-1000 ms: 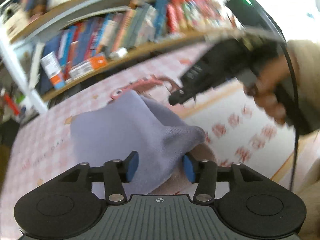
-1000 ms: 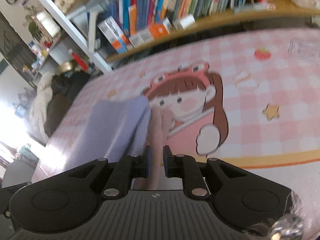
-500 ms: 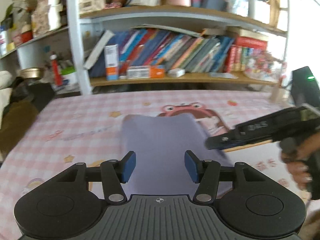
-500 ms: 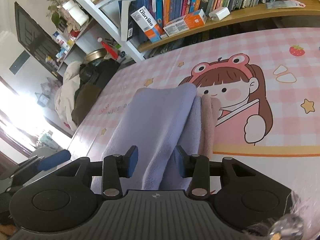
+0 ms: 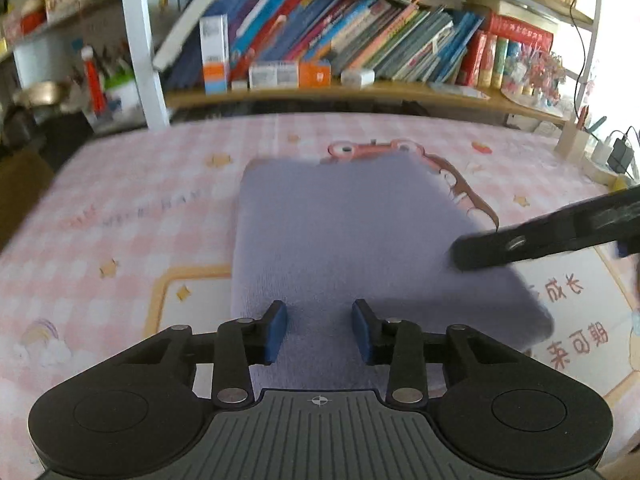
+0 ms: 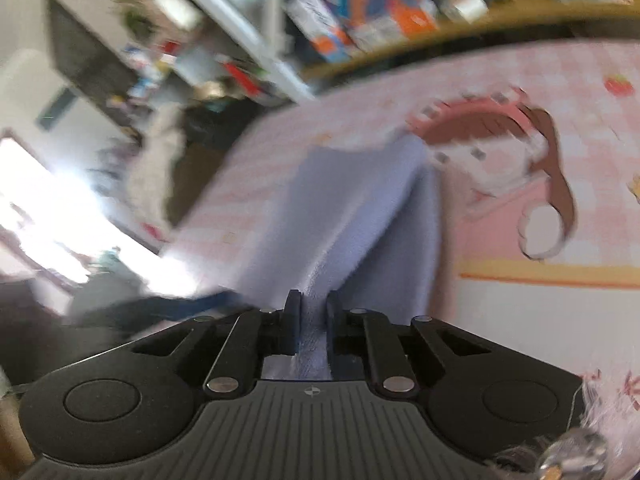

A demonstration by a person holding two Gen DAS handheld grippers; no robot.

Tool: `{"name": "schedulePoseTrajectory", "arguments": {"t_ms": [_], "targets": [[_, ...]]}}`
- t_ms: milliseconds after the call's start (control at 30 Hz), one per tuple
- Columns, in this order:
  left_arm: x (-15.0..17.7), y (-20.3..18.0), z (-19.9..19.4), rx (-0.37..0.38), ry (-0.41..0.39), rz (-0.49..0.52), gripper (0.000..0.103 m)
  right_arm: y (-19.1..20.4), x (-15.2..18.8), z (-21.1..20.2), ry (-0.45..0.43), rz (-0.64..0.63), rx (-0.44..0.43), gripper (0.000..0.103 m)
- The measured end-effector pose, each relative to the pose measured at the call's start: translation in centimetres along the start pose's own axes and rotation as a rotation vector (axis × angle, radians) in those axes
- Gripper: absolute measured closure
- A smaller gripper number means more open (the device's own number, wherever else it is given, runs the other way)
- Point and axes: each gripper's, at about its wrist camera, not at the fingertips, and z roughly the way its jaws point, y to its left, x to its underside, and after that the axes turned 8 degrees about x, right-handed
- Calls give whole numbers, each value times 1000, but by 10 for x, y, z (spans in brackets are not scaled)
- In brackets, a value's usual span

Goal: Fold clothes

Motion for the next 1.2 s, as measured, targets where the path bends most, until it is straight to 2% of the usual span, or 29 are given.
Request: {"name": "schedulePoseTrajectory", "arguments": {"t_ms": [167, 300, 367, 400, 433, 467, 500, 567, 633, 700, 867, 1100, 1200], "targets": [[4, 0, 6, 22, 11, 20, 67, -12, 13, 21, 63, 47, 137, 93], [3, -1, 3, 27, 22, 51, 65, -7, 13, 20, 62, 31, 147, 92], [-3, 3, -6, 16, -8, 43, 63, -4, 11, 13, 46, 34, 148, 88], [-6, 5, -11, 10, -23, 39, 54, -3, 10, 8, 27, 39, 154, 81], [-8, 9, -17, -1, -52, 27, 41, -3, 10, 3, 9, 47, 165, 57], [-11, 14, -20, -4, -68, 10, 35, -5, 8, 0, -4, 59, 182, 37], [-14, 20, -23, -7, -82, -7, 29, -6, 7, -2, -12, 75, 199, 34], [-20, 33, -24, 1, -92, -44, 27, -13, 4, -2, 0, 117, 218, 30], [-24, 45, -19, 30, -72, -83, 20, -22, 6, 2, 38, 196, 242, 28], [-25, 54, -12, 63, -44, -113, 17, -28, 9, 3, 58, 263, 254, 28], [-24, 71, 7, 133, 29, -177, 17, -32, 17, 1, 52, 361, 270, 27], [-18, 98, 28, 269, 93, -327, 18, -30, 23, 8, 44, 451, 279, 28], [-14, 103, 38, 324, 126, -371, 19, -28, 25, 12, 35, 481, 268, 35]]}}
